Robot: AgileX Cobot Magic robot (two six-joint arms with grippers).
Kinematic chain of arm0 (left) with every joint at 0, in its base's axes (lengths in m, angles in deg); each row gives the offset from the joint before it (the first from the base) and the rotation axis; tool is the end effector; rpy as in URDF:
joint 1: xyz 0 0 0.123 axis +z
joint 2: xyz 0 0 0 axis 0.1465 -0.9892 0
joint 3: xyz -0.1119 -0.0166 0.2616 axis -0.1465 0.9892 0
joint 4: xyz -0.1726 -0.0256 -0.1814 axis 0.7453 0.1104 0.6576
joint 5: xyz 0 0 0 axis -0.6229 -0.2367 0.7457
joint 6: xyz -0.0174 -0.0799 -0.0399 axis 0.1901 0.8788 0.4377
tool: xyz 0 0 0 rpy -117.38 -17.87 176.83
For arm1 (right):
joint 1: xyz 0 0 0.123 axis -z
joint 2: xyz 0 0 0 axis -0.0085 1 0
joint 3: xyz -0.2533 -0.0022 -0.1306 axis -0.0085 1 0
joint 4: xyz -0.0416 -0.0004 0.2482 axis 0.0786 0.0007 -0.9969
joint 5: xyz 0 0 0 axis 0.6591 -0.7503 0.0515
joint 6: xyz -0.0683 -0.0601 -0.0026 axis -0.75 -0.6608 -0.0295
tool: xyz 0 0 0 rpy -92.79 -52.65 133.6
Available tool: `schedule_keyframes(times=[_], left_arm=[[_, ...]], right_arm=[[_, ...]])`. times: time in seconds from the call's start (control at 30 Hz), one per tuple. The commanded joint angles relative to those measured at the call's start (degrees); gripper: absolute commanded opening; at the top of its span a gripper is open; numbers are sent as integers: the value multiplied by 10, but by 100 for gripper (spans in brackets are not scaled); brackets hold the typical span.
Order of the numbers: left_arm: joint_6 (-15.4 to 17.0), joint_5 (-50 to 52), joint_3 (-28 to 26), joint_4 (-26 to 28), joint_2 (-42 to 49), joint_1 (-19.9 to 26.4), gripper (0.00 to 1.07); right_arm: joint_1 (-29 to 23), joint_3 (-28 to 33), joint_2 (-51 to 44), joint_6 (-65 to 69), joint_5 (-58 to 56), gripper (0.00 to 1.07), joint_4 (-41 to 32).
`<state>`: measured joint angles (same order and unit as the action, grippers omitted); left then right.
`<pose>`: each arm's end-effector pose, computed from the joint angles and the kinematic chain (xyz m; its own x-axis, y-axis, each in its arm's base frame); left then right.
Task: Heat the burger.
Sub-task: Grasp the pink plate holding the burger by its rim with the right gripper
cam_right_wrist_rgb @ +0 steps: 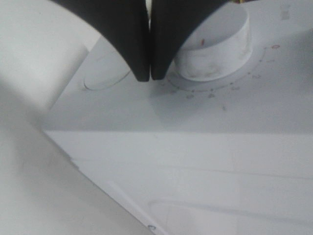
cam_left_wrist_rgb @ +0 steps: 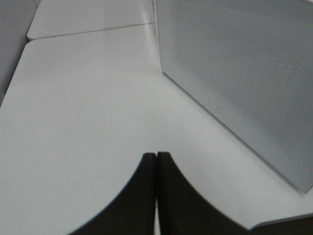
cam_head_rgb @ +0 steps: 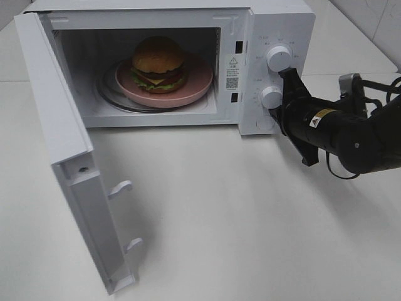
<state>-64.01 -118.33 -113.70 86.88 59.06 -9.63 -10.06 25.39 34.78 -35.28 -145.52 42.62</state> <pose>-0.0053 -0.0070 0.2784 -0.4246 0.1398 -0.8945 0.1471 0.9855 0.0842 -0.0036 -0.0031 0.2843 -0.3770 -0.1030 -0.9205 -0.1724 0.9842 -0.0395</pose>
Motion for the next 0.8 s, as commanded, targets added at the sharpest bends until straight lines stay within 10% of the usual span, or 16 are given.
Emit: schedule_keyframes(times=[0.03, 0.8], left_arm=[[4, 8, 2, 2, 13, -3, 0], [4, 8, 2, 2, 13, -3, 0]], right_arm=[[0, 1, -12, -5, -1, 62, 1], [0, 1, -12, -5, -1, 62, 1]])
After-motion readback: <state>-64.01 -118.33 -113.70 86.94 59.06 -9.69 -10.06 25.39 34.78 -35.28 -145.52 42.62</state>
